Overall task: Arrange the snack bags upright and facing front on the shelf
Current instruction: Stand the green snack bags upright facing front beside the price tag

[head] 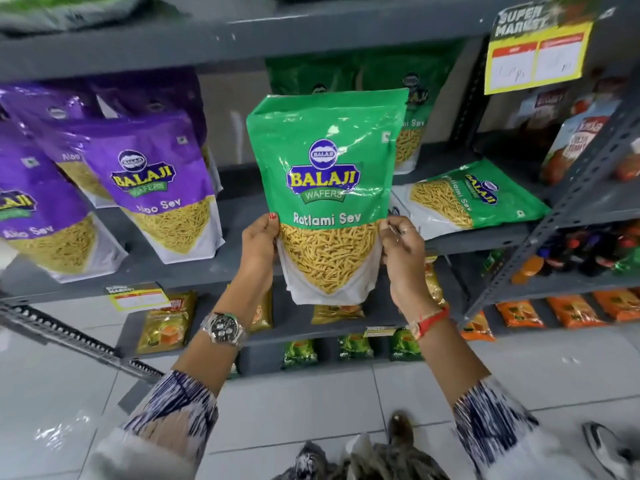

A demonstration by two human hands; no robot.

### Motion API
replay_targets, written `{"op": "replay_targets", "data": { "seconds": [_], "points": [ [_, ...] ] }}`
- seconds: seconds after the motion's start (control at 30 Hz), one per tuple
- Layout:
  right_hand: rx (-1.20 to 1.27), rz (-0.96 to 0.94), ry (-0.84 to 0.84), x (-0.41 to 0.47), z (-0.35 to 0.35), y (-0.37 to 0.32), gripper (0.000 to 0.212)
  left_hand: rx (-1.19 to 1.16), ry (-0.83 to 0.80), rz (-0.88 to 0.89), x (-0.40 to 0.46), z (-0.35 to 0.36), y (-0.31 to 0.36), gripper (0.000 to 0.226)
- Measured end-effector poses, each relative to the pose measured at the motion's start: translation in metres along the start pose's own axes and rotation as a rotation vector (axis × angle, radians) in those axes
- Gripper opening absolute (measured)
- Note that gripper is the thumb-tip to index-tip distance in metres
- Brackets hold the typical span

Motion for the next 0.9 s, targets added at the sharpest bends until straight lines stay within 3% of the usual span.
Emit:
{"op": "replay_targets", "data": {
  "seconds": [0.3, 0.73, 0.8, 0.9],
  "points": [
    [-0.073, -0.007, -0.15, 0.081, 0.043, -0.006, 0.015, 0.023, 0.142, 0.093, 0.07, 0.004, -0.004, 0.028],
    [-0.158, 0.019, -0.243, 0.128, 0.06, 0.006, 0.017, 0.005, 0.106, 0.032, 0.106, -0.001, -0.041, 0.034],
    [-0.123, -0.008, -0.229, 0.124, 0.058, 0.002, 0.014, 0.01, 0.177, 0.053, 0.105, -0.002, -0.045, 0.034],
    [-0.103, -0.101, -0.114, 0.116, 0.043, -0.004, 0.022, 0.058, 0.408, 0.171, 0.087, 0.001, -0.048, 0.034]
  ]
}}
Point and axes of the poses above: each hand's wrist, its own x-axis towards the middle knuckle, its own z-axis out of the palm, y = z × x, the point moved 3 cm from there along x, towards the middle knuckle, and after that the axes turned 12 degrees about z, right-handed, at the moved point
